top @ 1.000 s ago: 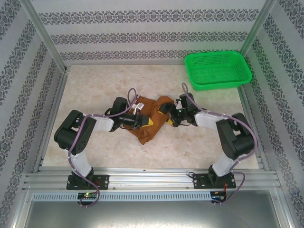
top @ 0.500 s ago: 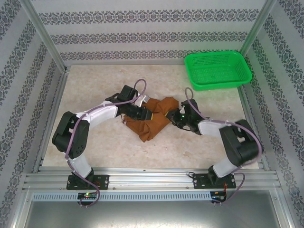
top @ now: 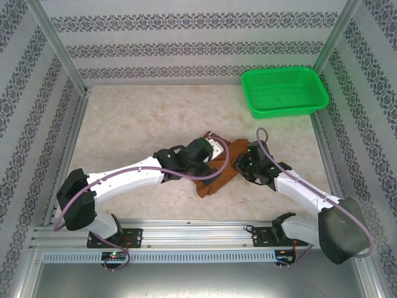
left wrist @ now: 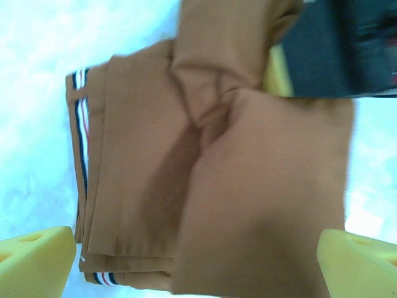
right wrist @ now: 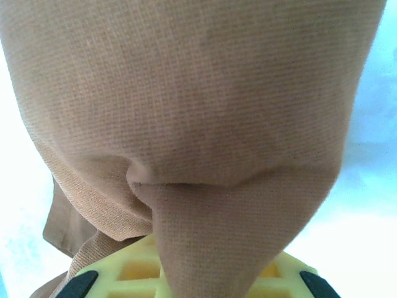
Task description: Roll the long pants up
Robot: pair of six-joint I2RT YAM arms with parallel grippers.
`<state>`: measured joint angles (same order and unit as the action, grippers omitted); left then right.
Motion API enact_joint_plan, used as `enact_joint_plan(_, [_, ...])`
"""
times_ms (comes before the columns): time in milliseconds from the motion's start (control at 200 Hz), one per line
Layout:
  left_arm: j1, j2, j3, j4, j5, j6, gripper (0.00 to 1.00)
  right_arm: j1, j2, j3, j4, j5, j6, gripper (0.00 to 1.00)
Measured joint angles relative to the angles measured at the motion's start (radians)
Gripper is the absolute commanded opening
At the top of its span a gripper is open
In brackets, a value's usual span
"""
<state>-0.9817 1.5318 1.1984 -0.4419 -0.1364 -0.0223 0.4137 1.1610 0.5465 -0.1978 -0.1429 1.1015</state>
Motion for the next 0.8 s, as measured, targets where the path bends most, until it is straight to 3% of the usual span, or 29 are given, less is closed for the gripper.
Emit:
enact_joint_plan(165, [-0.033, 0.018, 0.006, -0.042, -0.057, 0.025, 1.0, 0.003, 0.035, 0.0, 0.01, 0.005, 0.003, 0.0])
enact_joint_plan(440, [-0.145, 0.178, 0.032, -0.082, -0.077, 0.038, 1.0, 0.022, 0.042, 0.0, 0.021, 0.013, 0.015, 0.0])
enact_joint_plan(754, [-0.151, 0.351, 0.132, -0.128, -0.146, 0.027, 1.0, 0.049, 0.035, -0.009, 0.031, 0.052, 0.048, 0.0])
enact_joint_plan(799, [-0.156, 0.378, 0.152, -0.133, -0.164, 0.025, 0.95, 0.045, 0.038, -0.026, 0.034, 0.06, 0.063, 0.0])
